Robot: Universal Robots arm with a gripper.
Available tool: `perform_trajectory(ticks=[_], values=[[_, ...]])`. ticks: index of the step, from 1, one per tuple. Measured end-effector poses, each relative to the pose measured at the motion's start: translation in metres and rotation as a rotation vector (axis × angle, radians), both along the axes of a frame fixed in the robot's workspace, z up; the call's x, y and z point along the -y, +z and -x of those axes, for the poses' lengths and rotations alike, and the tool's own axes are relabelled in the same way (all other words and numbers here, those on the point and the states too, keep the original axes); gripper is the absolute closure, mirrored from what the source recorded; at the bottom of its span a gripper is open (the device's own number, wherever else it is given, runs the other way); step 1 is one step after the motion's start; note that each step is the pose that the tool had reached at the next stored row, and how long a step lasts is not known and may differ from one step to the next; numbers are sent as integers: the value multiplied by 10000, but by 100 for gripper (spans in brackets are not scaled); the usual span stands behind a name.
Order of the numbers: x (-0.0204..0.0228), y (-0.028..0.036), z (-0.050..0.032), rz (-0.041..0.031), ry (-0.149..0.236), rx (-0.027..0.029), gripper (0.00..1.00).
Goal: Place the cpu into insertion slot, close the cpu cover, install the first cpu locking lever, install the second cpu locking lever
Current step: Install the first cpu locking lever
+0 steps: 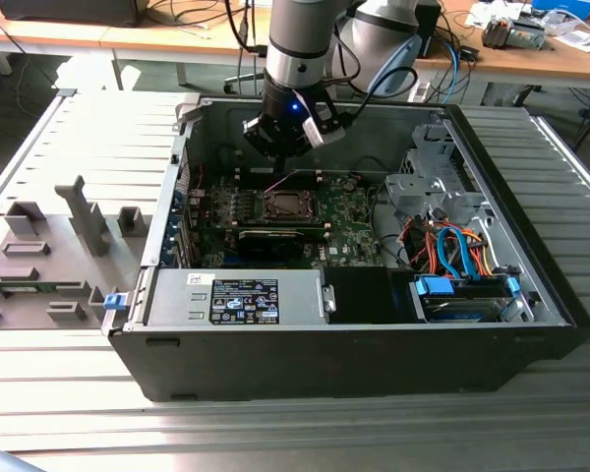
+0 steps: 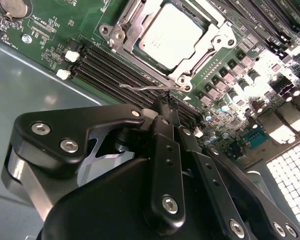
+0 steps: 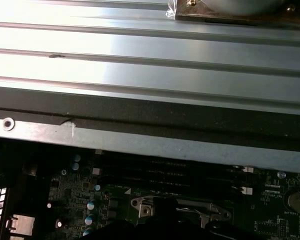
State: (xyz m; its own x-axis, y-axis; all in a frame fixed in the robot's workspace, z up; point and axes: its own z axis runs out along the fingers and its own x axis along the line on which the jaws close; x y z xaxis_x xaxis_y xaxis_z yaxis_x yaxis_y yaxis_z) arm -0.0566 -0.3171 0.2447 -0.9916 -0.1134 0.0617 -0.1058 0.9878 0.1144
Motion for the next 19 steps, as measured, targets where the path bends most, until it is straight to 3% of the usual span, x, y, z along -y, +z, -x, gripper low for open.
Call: perform_trajectory(ticks=[19], values=[[0,-64,0,-2,0,1,89]])
